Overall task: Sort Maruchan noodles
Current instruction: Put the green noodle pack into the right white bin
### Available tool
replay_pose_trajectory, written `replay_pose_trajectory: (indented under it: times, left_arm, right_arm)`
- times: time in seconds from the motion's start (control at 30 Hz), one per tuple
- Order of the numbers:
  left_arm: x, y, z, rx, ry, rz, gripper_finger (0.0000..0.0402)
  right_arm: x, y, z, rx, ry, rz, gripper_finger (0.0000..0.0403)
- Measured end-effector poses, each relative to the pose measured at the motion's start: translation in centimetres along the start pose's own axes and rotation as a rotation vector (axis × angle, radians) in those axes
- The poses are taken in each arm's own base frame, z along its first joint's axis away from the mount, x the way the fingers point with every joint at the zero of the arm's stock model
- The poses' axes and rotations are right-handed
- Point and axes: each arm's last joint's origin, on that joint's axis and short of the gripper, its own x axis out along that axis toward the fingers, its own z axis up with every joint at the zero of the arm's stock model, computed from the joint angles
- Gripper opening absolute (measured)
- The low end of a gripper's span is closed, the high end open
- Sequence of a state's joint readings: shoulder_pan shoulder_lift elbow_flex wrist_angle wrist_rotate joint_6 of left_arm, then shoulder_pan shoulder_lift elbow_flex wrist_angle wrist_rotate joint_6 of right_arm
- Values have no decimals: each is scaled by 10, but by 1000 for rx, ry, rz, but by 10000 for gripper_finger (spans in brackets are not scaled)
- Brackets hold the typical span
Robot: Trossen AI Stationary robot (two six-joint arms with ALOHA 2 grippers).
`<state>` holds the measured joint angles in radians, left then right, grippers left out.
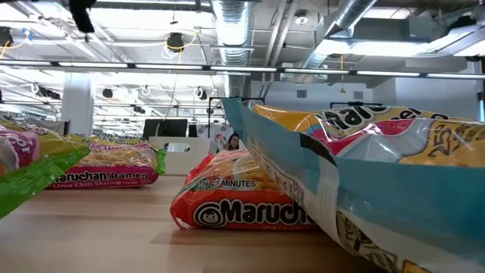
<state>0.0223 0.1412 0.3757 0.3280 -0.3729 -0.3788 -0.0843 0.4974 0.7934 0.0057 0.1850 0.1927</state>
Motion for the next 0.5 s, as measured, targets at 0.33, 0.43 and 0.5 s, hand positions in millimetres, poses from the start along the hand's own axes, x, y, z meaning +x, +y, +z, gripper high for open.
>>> replay_pose_trajectory:
  times: [0.33, 0.43, 0.5]
  left_arm:
    - [41, -18, -1, 148, 216, 48, 153]
    - [47, -17, -10, 158, 268, 50, 153]
    - [49, -16, -16, 157, 305, 64, 153]
  right_arm:
    - [30, -6, -11, 126, 434, -196, 215]
    - [37, -8, -20, 219, 520, -194, 215]
    - [43, -9, -28, 280, 581, -186, 215]
